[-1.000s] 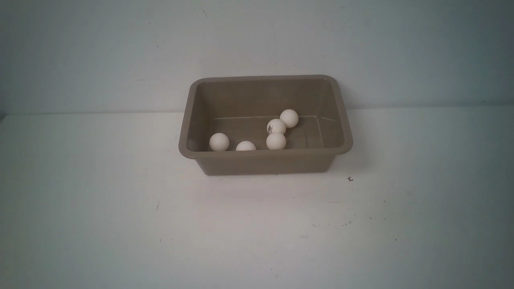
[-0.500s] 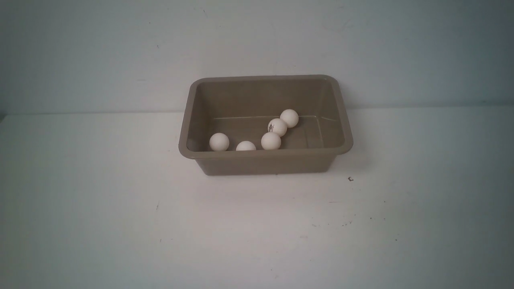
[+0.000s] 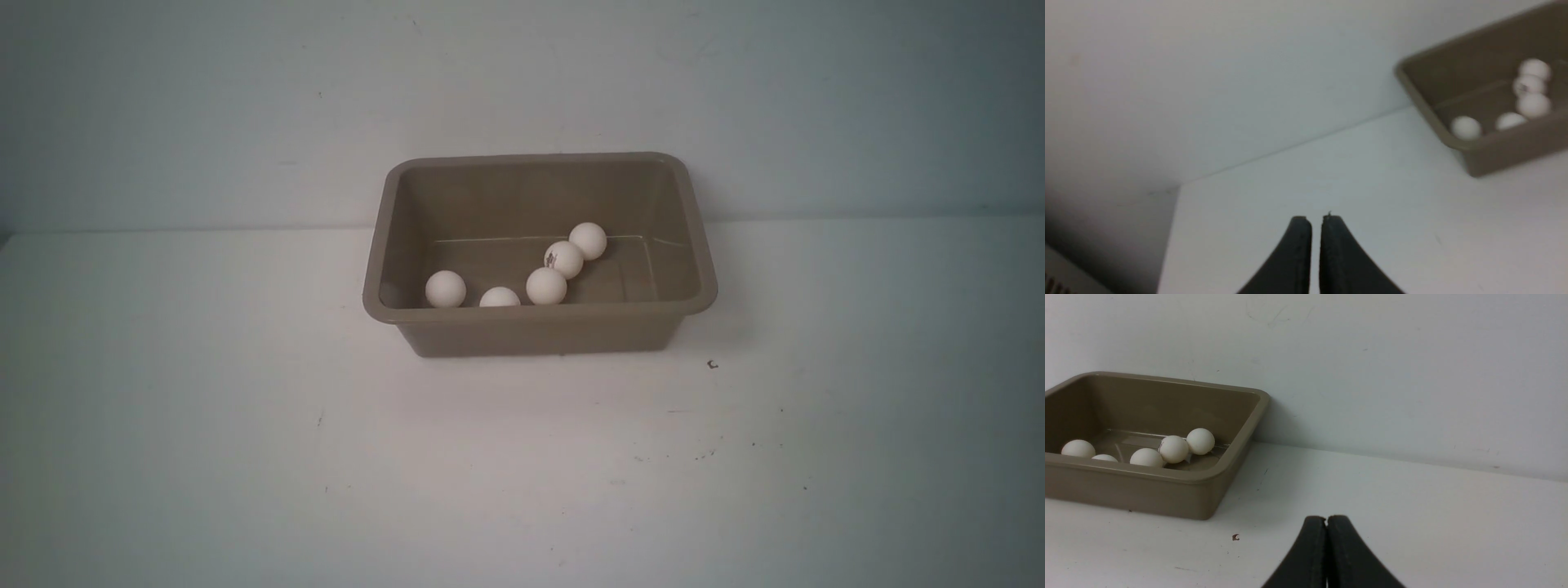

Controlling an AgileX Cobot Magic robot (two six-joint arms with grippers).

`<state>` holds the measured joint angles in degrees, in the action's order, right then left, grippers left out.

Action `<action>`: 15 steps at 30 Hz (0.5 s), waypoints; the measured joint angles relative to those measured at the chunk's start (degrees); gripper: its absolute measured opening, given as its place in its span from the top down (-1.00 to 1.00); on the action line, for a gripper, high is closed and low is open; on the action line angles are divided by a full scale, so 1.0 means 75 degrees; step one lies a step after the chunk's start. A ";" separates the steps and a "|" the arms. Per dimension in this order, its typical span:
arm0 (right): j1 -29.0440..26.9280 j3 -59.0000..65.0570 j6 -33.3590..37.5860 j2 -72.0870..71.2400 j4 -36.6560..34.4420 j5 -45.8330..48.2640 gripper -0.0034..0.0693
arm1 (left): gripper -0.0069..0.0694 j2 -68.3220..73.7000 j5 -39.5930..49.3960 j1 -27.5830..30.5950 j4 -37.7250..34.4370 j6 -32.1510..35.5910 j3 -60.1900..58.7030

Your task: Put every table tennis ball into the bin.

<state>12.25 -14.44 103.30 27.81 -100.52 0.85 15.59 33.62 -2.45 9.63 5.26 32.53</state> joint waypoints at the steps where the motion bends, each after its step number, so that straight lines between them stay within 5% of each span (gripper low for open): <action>1: 0.0000 0.0000 0.0000 0.0000 0.0000 0.0000 0.95 | 0.78 -0.0275 -0.0505 0.0321 0.0008 -0.0134 -0.0395; 9: 0.0000 0.0000 0.0000 0.0000 0.0000 0.0000 0.95 | 0.78 -0.1799 -0.3385 0.0767 0.0033 -0.0962 -0.3472; 15: 0.0000 0.0000 0.0000 0.0000 0.0000 0.0000 0.95 | 0.78 -0.2152 -0.3717 0.0767 0.0041 -0.1468 -0.4534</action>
<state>12.25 -14.44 103.30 27.81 -100.52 0.85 -0.55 5.74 3.30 9.93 -5.75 -1.47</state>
